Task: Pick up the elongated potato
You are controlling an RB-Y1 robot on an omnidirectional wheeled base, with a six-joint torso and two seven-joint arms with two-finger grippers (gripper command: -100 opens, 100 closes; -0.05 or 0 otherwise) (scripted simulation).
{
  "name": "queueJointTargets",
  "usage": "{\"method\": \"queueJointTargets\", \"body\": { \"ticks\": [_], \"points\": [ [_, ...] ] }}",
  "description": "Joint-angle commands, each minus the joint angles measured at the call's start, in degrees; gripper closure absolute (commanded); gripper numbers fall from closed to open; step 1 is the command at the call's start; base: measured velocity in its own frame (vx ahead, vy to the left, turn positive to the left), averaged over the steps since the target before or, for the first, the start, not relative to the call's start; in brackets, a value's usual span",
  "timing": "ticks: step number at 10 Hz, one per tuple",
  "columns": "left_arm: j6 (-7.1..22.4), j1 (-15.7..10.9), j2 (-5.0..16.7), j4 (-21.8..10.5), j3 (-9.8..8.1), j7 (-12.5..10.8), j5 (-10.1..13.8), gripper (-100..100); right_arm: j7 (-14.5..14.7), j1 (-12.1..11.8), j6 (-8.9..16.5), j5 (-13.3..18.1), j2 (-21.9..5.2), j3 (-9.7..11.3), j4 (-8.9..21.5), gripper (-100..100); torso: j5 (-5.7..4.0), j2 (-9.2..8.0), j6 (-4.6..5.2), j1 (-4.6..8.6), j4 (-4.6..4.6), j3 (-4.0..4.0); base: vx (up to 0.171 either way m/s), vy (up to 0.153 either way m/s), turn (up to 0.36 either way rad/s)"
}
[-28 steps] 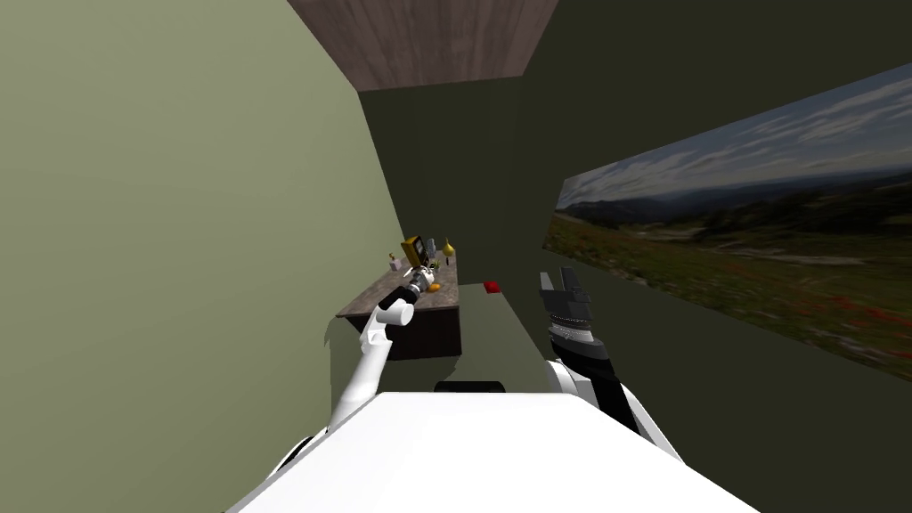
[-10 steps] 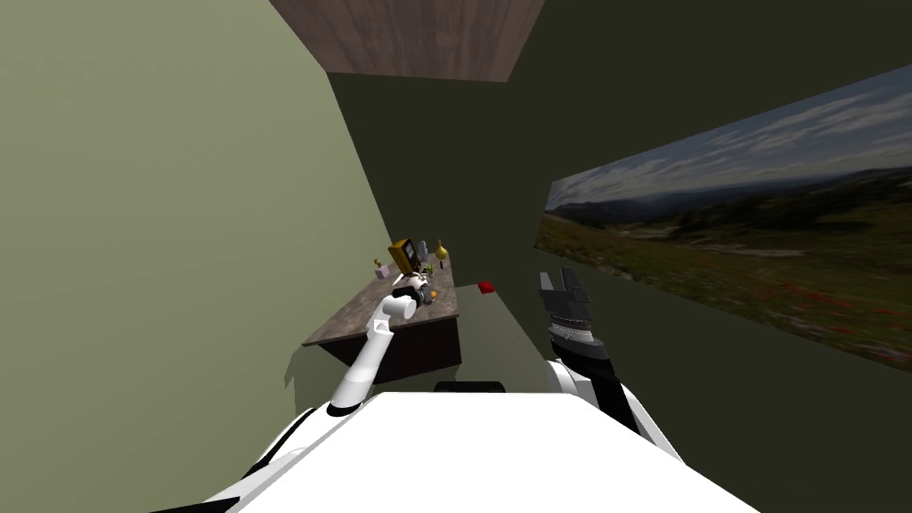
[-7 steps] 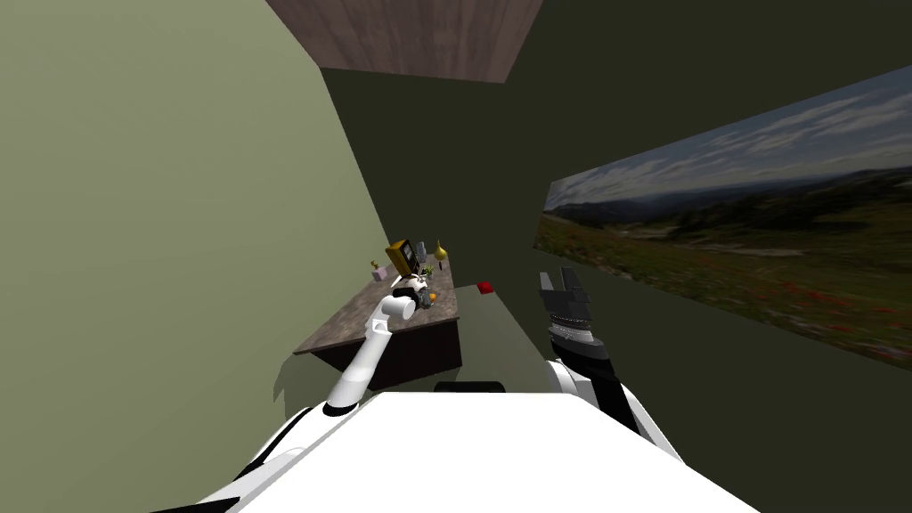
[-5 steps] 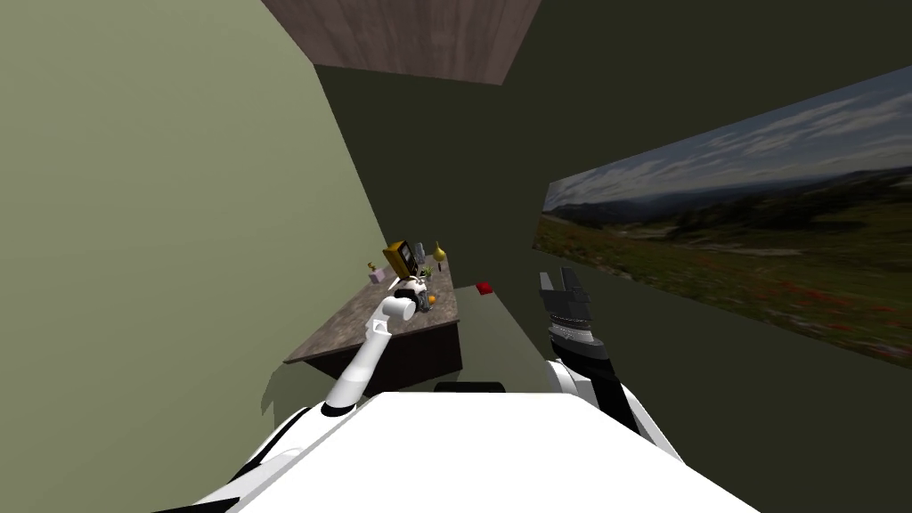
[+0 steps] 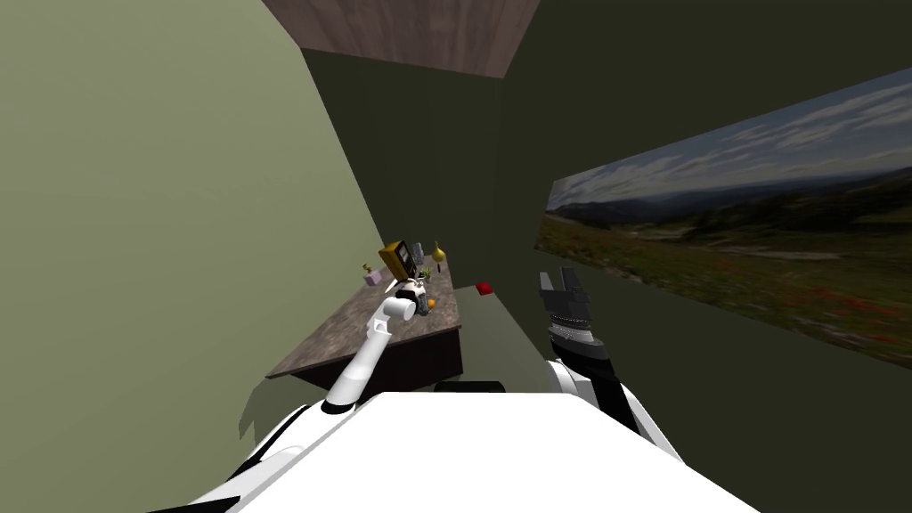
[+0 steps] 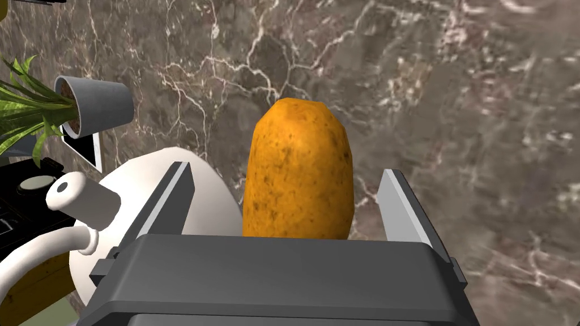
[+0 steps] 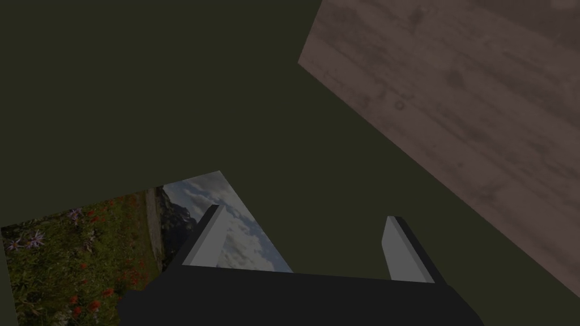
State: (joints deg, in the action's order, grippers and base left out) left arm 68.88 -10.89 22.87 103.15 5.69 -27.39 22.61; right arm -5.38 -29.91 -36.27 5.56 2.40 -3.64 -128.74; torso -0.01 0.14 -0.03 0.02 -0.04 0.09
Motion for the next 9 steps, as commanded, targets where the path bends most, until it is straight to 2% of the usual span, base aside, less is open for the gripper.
{"method": "queueJointTargets", "body": {
  "ticks": [1, 2, 3, 4, 8, 9],
  "points": [
    [-1.7, 0.1, -0.6, -1.5, 0.08, 0.6, -0.5, -100, 0.0, 0.0, 0.0, 0.0, 0.0, 0.0, 0.0, 0, 0.0, 0.0, 0.0, 0.0, 0.0, 0.0, 0.029, -0.008, -0.026],
    [-2.7, 0.1, -0.9, -2.5, 0.08, 1.0, -0.7, -100, 0.0, 0.0, 0.0, 0.0, 0.0, 0.0, 0.0, 0, -0.01, 0.01, 0.0, 0.03, 0.0, 0.01, 0.026, -0.009, -0.018],
    [-2.0, 0.1, -0.6, -2.0, 0.04, 0.8, -0.5, -100, 0.0, 0.0, 0.0, 0.0, 0.0, 0.0, 0.0, 0, -0.01, 0.0, 0.0, 0.04, 0.0, 0.0, 0.011, -0.004, -0.002],
    [-2.2, 0.1, -0.7, -2.1, 0.05, 0.8, -0.5, 100, 0.0, 0.0, 0.0, 0.0, 0.0, 0.0, 0.0, 0, -0.01, -0.04, -0.01, 0.02, 0.01, -0.02, 0.0, 0.0, 0.0],
    [-2.2, 0.1, -0.7, -2.1, 0.06, 0.8, -0.5, 100, 0.0, 0.0, 0.0, 0.0, 0.0, 0.0, 0.0, 0, 0.0, -0.07, -0.01, -0.01, 0.02, -0.04, 0.0, 0.0, 0.0],
    [-2.2, 0.1, -0.7, -2.1, 0.06, 0.8, -0.5, 0, 0.0, 0.0, 0.0, 0.0, 0.0, 0.0, 0.0, 0, -0.01, -0.08, 0.0, -0.01, 0.03, -0.05, 0.0, 0.0, 0.0]
  ]
}}
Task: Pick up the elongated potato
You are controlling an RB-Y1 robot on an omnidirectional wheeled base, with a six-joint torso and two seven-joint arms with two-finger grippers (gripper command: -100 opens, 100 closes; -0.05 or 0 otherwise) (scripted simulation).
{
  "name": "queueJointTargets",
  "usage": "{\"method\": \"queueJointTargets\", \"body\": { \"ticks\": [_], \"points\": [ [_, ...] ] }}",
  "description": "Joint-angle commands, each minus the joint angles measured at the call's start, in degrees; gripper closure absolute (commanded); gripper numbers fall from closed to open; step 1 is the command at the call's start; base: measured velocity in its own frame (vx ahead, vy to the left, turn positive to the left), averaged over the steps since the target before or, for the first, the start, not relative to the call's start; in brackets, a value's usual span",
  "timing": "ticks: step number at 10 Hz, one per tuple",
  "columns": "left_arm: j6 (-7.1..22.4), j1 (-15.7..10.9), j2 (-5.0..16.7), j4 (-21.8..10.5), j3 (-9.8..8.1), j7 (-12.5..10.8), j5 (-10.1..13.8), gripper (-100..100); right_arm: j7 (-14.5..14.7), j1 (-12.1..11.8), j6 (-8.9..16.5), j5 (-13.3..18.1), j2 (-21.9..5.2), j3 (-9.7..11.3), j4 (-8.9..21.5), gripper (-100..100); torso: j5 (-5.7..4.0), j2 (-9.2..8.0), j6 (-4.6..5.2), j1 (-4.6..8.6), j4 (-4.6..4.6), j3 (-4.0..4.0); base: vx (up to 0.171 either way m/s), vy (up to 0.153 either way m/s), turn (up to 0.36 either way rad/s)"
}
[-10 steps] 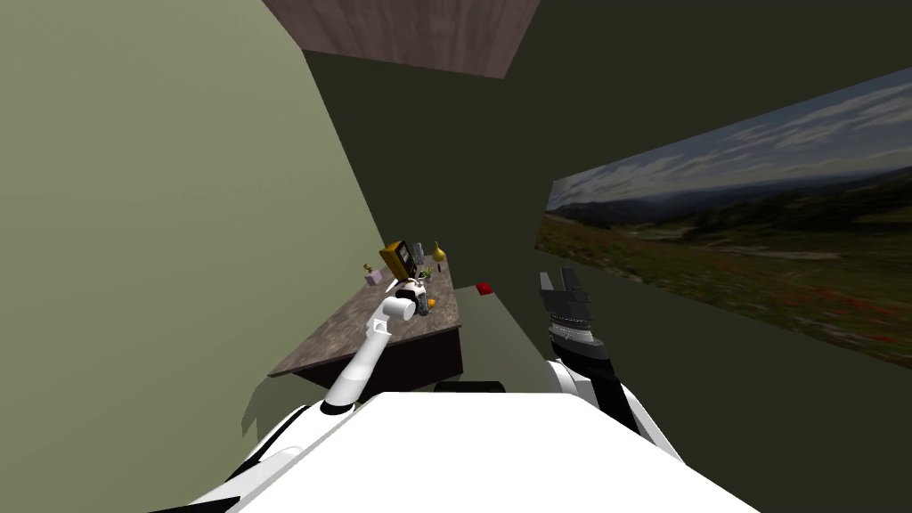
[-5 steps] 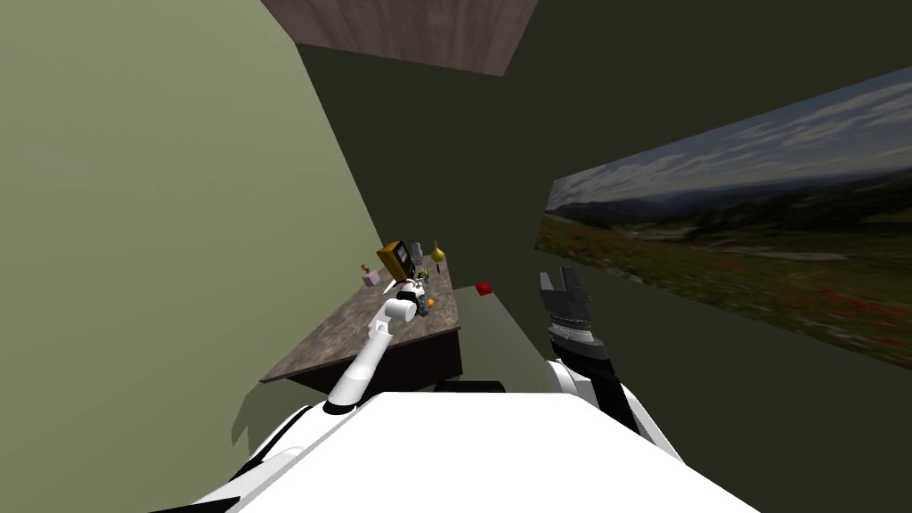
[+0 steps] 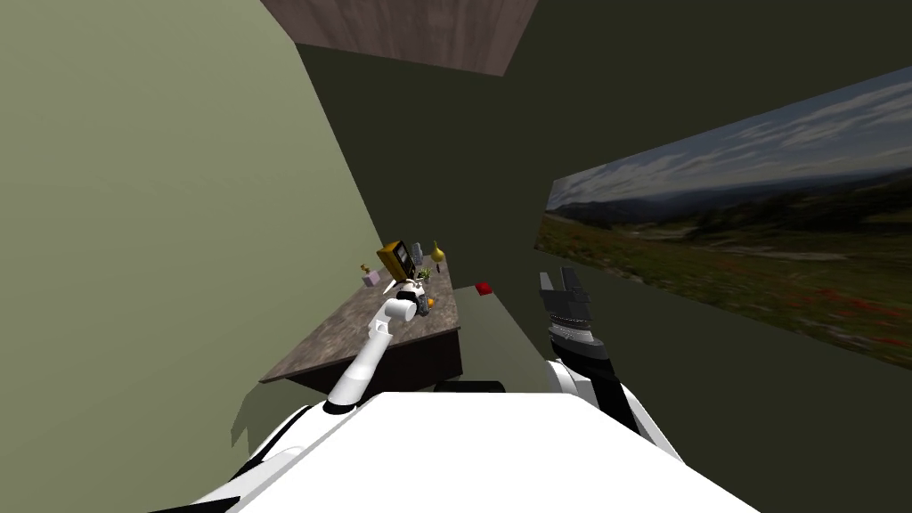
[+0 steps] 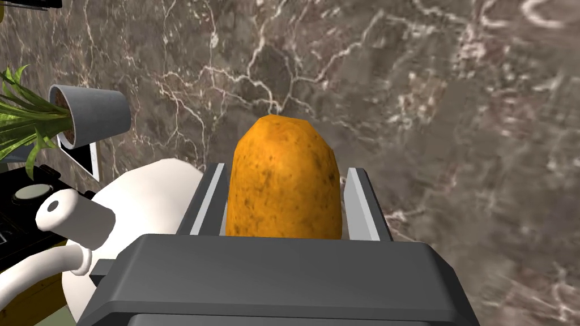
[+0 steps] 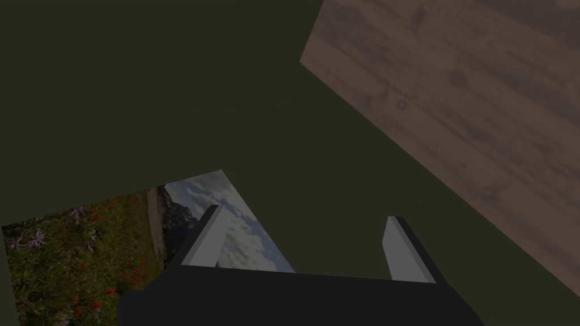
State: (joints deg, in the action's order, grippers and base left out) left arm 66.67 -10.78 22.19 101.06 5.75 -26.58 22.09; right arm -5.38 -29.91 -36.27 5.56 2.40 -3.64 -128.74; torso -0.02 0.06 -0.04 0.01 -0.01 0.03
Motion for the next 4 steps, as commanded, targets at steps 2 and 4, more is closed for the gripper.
{"method": "queueJointTargets", "body": {
  "ticks": [2, 4],
  "points": [
    [2.2, 0.0, 0.7, 2.4, 0.03, -0.9, 0.4, 100, 0.0, 0.0, 0.0, 0.0, 0.0, 0.0, 0.0, 0, 0.0, -0.07, -0.02, -0.02, 0.02, -0.04, -0.021, 0.008, 0.028],
    [1.8, -0.1, 0.5, 1.9, 0.02, -0.7, 0.3, 0, 0.0, 0.0, 0.0, 0.0, 0.0, 0.0, 0.0, 0, 0.01, -0.08, -0.01, -0.03, 0.01, -0.04, -0.005, 0.003, 0.002]
  ]
}}
